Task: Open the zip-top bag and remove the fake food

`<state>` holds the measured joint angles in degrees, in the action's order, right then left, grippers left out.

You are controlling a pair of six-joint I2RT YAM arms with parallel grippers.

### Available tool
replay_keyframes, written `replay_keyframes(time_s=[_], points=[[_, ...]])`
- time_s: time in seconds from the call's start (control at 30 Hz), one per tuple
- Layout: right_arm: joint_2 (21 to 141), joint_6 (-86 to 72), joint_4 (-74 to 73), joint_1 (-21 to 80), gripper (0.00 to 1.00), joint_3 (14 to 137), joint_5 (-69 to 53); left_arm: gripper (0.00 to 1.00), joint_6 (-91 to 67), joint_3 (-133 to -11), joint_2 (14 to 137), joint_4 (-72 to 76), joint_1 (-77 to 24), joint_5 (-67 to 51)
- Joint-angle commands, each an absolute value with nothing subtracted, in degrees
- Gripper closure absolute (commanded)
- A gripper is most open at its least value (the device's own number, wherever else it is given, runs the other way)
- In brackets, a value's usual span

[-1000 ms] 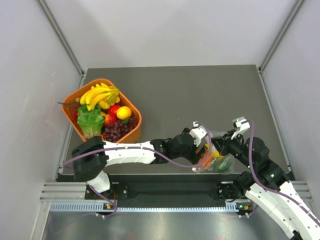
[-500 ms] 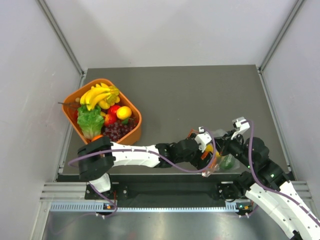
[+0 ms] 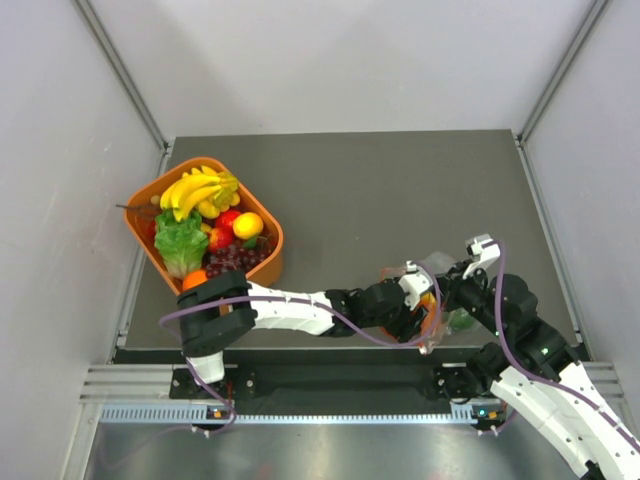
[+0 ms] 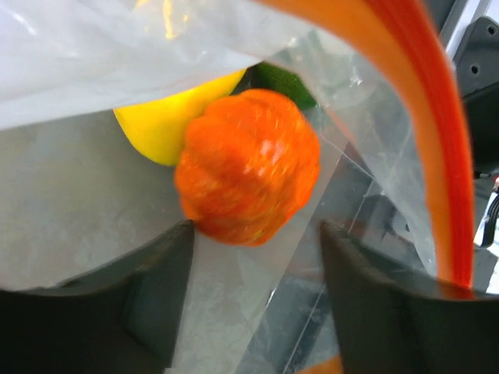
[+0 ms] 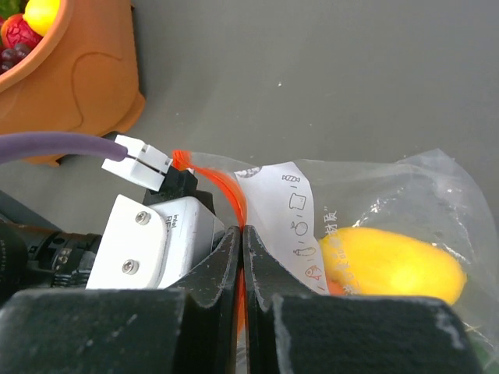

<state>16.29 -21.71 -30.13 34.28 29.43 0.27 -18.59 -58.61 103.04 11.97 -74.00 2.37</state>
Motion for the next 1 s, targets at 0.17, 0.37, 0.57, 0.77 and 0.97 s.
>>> replay_keyframes(time_s=[0.17, 0.37, 0.57, 0.77, 0.97], points=[[15.91, -21.53, -27.77, 34.98, 1.0, 31.99, -1.14, 0.62, -18.63, -61.52, 104.76, 14.68, -74.27, 1.14], [15.91, -21.53, -27.69, 34.98, 1.0, 31.99, -1.14, 0.91, -18.46, -61.26, 103.98, 14.24, -74.27, 1.76], [15.64, -21.71, -27.77, 34.98, 1.0, 31.9, -1.05, 0.95, -19.07, -59.33, 101.87, 15.29, -74.18, 1.76], [15.91, -21.71, -27.95, 34.98, 1.0, 31.99, -1.06, 0.31, -19.6, -57.83, 101.25, 20.12, -74.18, 1.67], [15.82, -21.71, -27.86, 34.98, 1.0, 32.08, -1.14, 0.16, -17.58, -60.55, 104.76, 21.62, -74.18, 3.25]])
